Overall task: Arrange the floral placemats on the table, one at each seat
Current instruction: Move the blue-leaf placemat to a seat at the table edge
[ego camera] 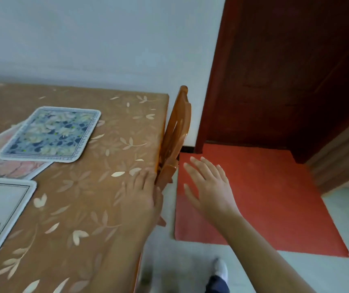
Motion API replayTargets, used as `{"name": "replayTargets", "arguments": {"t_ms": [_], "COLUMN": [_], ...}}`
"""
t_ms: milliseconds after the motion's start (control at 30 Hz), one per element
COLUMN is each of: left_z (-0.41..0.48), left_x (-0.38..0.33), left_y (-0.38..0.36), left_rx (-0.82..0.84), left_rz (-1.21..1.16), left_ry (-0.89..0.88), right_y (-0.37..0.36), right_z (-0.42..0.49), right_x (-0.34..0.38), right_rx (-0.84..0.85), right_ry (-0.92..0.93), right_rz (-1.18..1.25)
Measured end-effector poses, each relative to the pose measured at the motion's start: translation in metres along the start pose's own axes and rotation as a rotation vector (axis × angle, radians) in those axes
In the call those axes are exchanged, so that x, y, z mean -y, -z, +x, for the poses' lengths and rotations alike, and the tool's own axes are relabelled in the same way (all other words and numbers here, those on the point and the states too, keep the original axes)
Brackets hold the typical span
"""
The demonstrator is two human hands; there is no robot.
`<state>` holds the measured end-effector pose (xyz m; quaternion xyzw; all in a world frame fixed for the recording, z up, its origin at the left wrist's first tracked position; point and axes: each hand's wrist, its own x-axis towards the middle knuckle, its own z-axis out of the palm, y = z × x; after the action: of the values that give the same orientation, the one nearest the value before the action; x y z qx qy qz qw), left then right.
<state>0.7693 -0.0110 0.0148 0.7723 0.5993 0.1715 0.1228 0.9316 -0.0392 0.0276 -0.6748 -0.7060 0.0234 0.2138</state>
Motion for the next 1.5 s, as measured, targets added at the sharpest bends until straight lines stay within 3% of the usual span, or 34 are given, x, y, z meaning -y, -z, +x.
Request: {"name": "replayTargets", "arguments": {"t_ms": [233, 600, 1233, 1500], "left_z": [0.038, 0.073, 0.166, 0.191], "left_x": [-0.033, -0.072, 0.042, 0.086], "left_y": [-0.014, -0.032, -0.019, -0.015], "left_rx": [-0.157, -0.291, -0.463, -0.494], "left_rz": [0.061, 0.052, 0.084, 0.163], "left_ry": [0.211, 0.511, 0.767, 0.805], "right_y": [-0.007, -0.003, -0.086, -0.129], "right_z": [0.070, 0.151, 0.310, 0.346], "right_x": [-0.043, -0.086, 0.004, 0.032], "right_rx": [-0.010, 0.140, 0.138, 0.260], "right_ry": [0.235, 0.501, 0.877, 0.937], "right_rz": [0.124, 0.238, 0.211, 0.211]}}
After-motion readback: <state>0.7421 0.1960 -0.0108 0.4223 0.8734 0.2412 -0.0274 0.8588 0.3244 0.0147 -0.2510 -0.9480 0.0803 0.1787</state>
